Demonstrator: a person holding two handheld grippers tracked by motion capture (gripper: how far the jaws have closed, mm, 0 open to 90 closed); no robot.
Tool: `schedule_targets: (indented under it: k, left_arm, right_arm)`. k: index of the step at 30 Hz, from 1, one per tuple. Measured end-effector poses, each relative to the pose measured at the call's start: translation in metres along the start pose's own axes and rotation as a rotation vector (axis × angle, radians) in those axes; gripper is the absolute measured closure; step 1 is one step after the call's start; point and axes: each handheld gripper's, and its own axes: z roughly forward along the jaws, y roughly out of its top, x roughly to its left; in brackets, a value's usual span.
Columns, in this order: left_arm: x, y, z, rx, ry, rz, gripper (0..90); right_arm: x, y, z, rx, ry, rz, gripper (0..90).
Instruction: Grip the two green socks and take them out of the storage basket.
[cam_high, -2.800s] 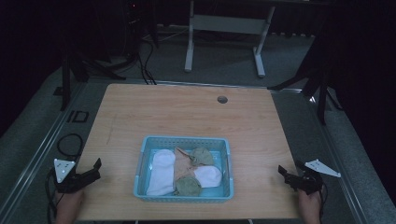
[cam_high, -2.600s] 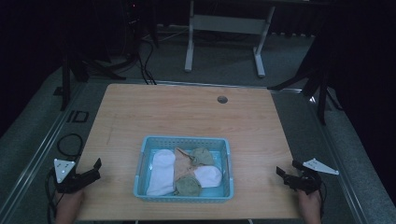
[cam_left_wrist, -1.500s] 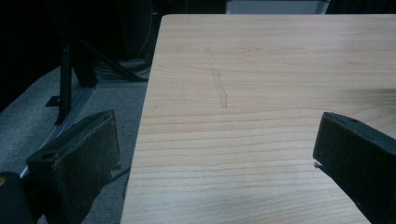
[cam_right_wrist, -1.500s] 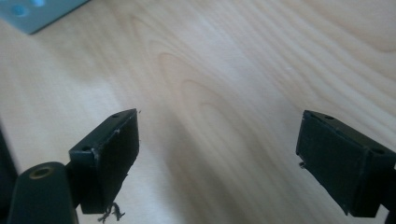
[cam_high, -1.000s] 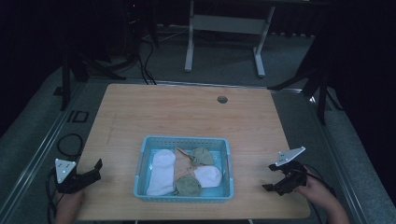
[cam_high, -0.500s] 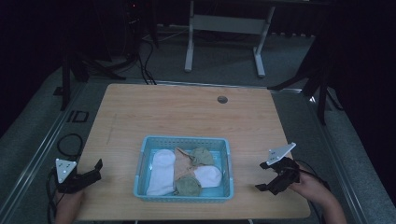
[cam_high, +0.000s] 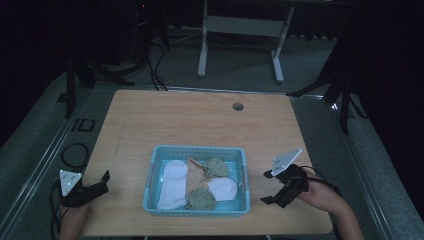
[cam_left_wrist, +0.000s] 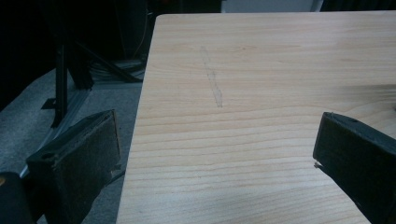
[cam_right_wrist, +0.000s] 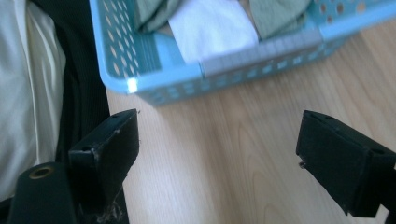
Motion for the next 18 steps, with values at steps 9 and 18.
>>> schedule_targets:
  k: [9,18]
  left_arm:
    - [0.0,0.0,0.0,-0.001,-0.001,0.004,0.4]
    - [0.0,0.0,0.0,-0.001,0.0,0.004,0.3]
  right_arm:
    - [0.005,0.029,0.007,0.011,0.007,-0.066,13.1]
    - [0.012,0.056,0.017,0.011,0.024,-0.133,13.3]
